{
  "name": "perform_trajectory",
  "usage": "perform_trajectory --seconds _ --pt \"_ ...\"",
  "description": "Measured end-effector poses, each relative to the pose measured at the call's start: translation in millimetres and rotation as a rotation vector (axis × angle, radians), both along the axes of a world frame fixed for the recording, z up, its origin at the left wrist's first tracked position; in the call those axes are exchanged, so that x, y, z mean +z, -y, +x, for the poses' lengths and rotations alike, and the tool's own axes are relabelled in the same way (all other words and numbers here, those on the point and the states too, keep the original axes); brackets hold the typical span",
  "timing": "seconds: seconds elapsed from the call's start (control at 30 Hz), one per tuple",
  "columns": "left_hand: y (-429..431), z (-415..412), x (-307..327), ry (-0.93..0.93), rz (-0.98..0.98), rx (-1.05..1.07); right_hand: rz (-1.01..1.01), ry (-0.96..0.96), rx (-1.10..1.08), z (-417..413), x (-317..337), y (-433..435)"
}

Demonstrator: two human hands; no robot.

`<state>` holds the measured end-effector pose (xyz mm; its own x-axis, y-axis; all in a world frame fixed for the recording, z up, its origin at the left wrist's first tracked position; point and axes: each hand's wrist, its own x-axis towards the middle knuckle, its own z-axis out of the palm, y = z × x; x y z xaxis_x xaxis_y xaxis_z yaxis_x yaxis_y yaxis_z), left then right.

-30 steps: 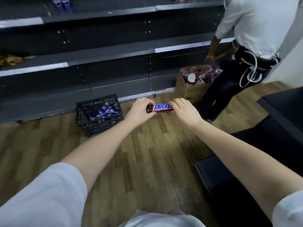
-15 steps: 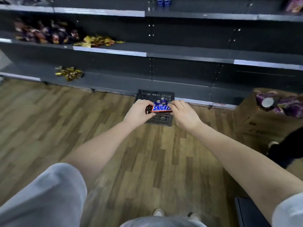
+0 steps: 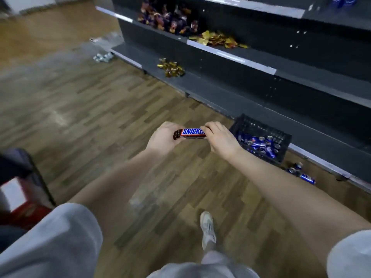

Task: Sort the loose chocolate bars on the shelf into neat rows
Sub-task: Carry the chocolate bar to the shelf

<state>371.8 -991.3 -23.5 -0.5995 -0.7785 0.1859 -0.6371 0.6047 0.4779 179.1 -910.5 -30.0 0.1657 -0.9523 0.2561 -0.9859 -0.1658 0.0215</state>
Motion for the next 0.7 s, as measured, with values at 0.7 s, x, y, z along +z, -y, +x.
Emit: perform_trajectory --seconds 0.7 --pt "219.9 63.5 10.1 -0.008 -0.246 0.567 0.069 0.016 0.530 50.9 36.6 322.8"
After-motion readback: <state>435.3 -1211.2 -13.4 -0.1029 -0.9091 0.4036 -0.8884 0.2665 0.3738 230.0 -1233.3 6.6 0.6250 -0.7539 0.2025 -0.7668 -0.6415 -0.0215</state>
